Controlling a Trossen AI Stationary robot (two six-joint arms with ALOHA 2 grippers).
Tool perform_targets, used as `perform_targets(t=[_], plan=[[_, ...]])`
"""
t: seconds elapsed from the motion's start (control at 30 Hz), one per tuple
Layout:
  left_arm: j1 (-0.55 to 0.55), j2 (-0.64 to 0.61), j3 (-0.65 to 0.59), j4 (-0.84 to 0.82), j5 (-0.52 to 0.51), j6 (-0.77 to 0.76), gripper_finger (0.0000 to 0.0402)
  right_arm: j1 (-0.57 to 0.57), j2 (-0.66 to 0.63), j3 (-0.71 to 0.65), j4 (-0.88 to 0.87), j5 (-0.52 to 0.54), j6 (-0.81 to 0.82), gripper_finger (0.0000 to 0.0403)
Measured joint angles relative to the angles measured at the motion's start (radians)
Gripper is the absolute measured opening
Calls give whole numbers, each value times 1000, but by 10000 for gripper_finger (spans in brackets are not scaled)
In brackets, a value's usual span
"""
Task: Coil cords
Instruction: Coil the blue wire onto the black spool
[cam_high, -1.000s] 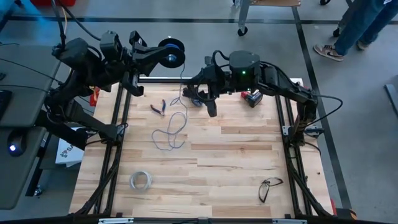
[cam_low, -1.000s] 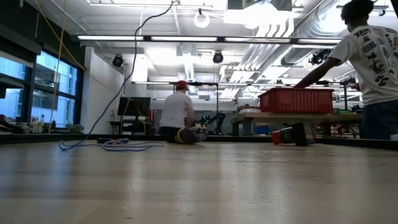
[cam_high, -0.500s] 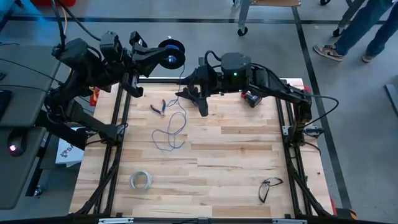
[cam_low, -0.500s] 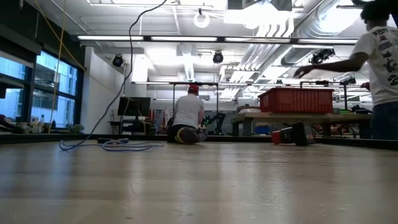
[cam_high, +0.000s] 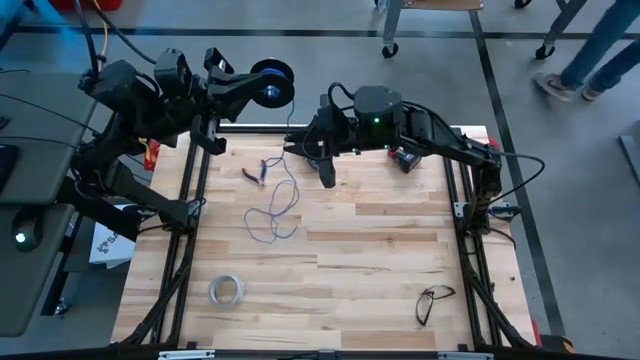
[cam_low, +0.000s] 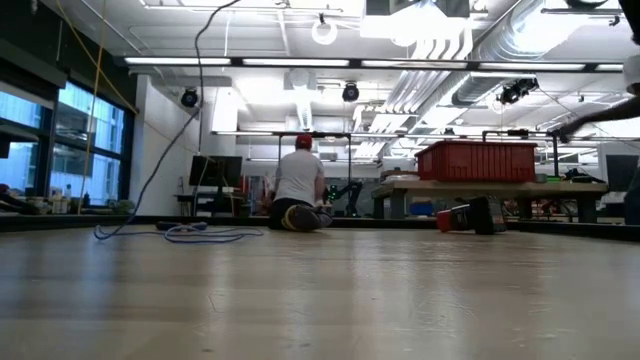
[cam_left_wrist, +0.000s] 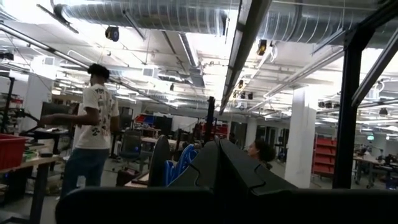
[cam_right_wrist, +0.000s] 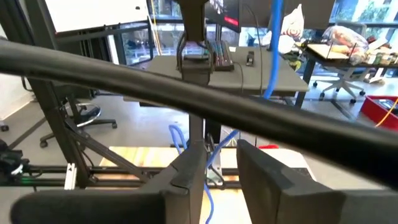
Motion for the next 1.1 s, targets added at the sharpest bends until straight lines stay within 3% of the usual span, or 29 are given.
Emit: perform_targets(t=[0.47, 0.6, 0.93, 1.1], plan=[[0, 0, 0, 10, 0, 0, 0, 18, -1, 0, 28, 0, -10, 70], [0, 0, 0, 32, 0, -28, 0, 34, -1, 0, 46, 2, -27, 21], [0, 0, 0, 71, 12, -394, 0, 130, 43, 1, 373, 91, -167, 1], [-1, 3, 0, 72, 49, -590, 0, 133, 74, 0, 452, 107, -185, 0]])
